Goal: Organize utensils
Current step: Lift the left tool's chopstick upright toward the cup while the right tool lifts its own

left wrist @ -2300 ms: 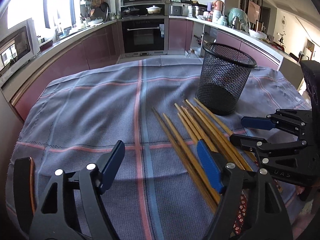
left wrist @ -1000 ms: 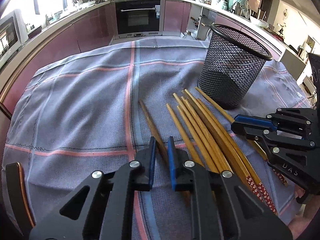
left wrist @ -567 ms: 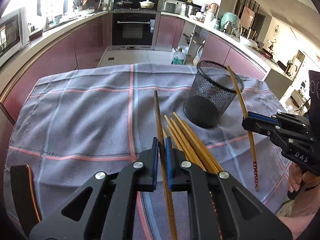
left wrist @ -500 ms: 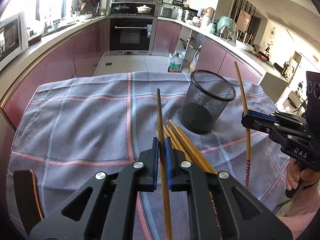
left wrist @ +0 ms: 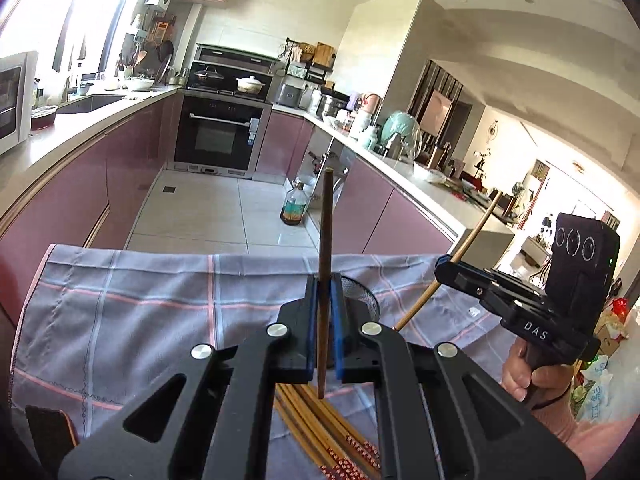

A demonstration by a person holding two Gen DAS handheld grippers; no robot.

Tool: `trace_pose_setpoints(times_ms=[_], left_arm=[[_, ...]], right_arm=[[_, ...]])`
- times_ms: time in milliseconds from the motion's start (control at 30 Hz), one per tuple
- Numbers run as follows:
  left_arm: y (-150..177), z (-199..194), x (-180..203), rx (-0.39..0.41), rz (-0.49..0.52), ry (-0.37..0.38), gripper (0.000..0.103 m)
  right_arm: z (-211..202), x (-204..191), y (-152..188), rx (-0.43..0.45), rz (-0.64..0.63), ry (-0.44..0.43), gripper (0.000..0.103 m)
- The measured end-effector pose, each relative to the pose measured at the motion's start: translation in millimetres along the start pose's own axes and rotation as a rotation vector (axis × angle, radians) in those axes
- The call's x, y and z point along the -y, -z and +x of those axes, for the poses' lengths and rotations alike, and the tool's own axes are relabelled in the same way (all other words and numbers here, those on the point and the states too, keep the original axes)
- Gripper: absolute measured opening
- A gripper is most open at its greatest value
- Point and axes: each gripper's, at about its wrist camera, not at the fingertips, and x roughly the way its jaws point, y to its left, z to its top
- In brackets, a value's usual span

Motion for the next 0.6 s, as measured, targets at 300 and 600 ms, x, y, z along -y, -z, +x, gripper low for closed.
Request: trace_pose_setpoints(times_ms=[300,600], left_arm=[[-59.0,4.6,27.3,0.065,0.012,0.039,0.007],[-89.0,27.3,50.0,0.067,0.034,0.041,0.007]], right_arm=[[-4.4,18.3,-32.0,0.067,0.014,0.021,0.005],[11.8,41.0,-42.4,0.077,0.053,0.046,0.005]])
